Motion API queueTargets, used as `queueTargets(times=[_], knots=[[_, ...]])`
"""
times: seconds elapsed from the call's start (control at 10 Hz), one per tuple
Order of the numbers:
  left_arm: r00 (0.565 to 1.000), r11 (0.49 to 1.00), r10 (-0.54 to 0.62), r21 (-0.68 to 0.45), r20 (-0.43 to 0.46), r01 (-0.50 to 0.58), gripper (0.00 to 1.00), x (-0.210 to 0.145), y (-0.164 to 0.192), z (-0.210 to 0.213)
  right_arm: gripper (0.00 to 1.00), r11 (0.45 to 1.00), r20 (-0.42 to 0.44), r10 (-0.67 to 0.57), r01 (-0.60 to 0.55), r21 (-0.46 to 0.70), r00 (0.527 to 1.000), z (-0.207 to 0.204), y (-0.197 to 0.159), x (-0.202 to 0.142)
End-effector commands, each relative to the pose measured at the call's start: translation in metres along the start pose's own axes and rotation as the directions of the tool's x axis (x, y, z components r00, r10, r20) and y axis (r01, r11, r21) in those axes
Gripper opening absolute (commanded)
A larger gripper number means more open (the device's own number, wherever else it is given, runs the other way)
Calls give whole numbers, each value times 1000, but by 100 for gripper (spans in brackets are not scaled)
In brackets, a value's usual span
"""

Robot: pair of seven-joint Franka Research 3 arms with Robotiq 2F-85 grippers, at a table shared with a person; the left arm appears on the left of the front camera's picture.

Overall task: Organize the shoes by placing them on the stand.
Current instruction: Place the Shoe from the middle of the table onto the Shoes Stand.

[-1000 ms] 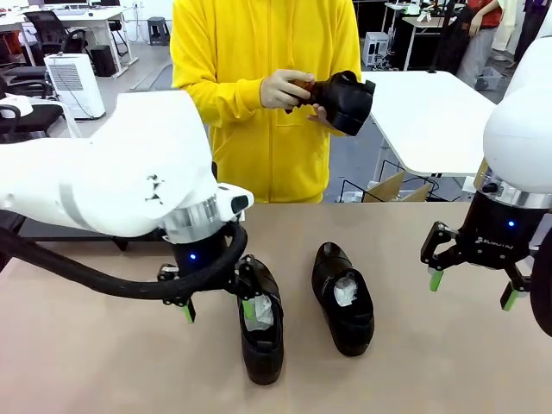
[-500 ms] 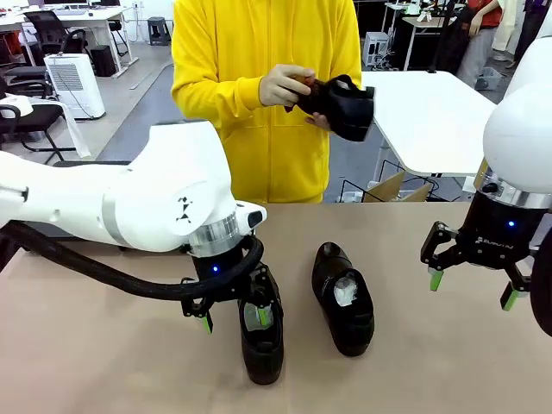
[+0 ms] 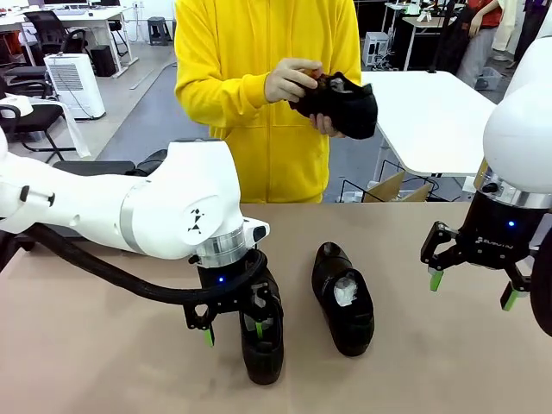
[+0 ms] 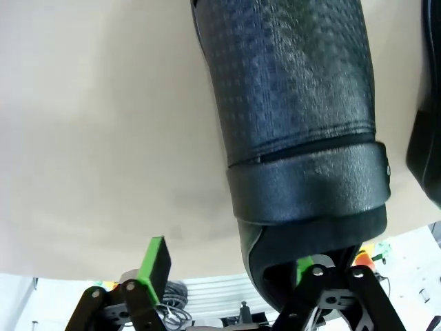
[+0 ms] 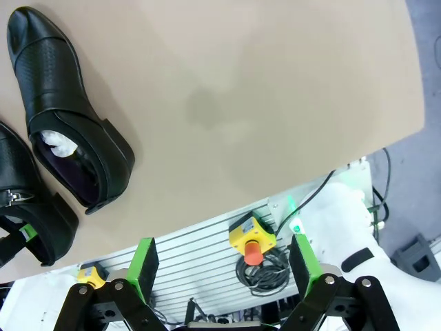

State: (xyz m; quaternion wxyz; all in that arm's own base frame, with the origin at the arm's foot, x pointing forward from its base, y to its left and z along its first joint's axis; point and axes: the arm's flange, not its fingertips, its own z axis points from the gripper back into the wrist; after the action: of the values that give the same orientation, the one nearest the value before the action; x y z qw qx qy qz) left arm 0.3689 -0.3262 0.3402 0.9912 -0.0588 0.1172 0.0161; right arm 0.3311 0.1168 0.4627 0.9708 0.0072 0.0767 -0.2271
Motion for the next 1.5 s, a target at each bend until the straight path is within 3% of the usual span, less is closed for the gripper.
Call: queueTargets(times=[0.0, 0.2, 0.3, 1.0, 1.2, 1.4], knots=[[1000, 1000, -9, 1, 14, 9, 50, 3, -1, 2, 100, 1000, 11, 10, -10, 3, 1000, 2, -1, 4], [1000, 1000, -16, -3, -3, 16, 10, 3, -2, 2, 100, 1000, 11, 10, -10, 3, 1000, 2, -1, 4], [1000, 1000, -20, -4, -6, 20, 0, 4, -1, 2, 100, 1000, 11, 10, -10, 3, 1000, 2, -1, 4], [989, 989, -146, -23, -25, 146, 0, 4, 1, 15, 100, 1000, 11, 10, -10, 3, 1000, 2, -1, 4], [972, 973, -230, -22, 50, 232, 0, -11, 18, 53, 100, 1000, 11, 10, -10, 3, 1000, 2, -1, 4], [958, 971, -233, -6, 168, 238, 0, -14, 53, 105, 100, 1000, 11, 10, -10, 3, 1000, 2, -1, 4]])
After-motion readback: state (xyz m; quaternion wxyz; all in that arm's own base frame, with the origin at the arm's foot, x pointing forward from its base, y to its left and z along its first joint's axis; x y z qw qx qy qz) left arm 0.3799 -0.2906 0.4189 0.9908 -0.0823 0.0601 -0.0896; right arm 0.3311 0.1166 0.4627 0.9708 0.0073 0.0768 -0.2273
